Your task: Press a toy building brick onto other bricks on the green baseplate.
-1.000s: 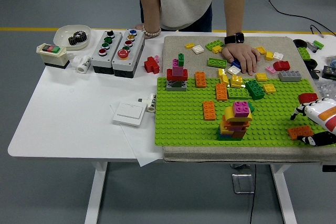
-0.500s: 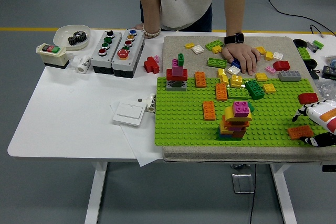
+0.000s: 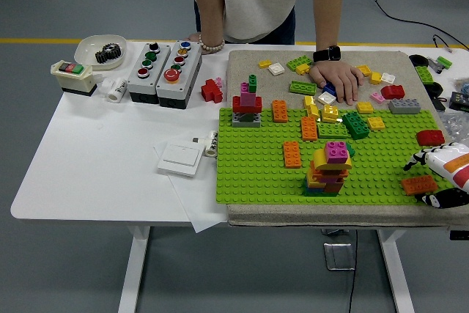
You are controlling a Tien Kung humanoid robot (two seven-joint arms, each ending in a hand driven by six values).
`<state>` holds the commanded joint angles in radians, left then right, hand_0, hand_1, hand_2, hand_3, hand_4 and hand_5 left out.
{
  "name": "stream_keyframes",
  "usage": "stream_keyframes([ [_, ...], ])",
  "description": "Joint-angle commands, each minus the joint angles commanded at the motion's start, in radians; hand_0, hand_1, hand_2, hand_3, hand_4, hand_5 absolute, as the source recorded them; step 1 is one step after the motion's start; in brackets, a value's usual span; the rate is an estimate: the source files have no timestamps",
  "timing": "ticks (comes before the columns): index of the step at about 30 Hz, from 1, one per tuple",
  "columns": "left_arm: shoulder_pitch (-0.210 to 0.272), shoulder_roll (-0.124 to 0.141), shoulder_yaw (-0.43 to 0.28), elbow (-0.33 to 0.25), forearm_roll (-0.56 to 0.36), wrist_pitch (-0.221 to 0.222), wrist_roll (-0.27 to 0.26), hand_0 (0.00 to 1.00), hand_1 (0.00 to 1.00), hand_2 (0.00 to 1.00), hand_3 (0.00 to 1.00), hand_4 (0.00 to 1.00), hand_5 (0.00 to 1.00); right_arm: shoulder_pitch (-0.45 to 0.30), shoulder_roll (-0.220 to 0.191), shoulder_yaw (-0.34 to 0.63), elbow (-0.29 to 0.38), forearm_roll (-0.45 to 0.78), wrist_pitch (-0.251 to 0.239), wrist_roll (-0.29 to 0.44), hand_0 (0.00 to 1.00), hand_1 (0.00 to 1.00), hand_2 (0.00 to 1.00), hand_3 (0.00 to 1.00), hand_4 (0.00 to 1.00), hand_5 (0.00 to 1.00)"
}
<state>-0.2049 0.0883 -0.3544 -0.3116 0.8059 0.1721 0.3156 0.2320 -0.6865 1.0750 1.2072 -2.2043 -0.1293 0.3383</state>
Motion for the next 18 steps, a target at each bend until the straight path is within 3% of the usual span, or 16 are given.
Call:
stream_keyframes([
  [17, 0.001, 0.000, -0.001, -0.002, 0.005, -0.002, 0.003, 0.793, 0.769, 0.737, 0.586, 0.645, 0.668, -0.005, 0.004, 0.001, -0.018, 0.004, -0.002, 0.002, 0.621, 0.575, 0.651, 0.676, 0.843, 0.215],
  [18, 0.001, 0.000, -0.001, -0.002, 0.005, -0.002, 0.003, 0.794, 0.769, 0.737, 0.586, 0.644, 0.668, -0.005, 0.004, 0.001, -0.019, 0.004, -0.002, 0.002, 0.608, 0.557, 0.638, 0.658, 0.810, 0.212],
])
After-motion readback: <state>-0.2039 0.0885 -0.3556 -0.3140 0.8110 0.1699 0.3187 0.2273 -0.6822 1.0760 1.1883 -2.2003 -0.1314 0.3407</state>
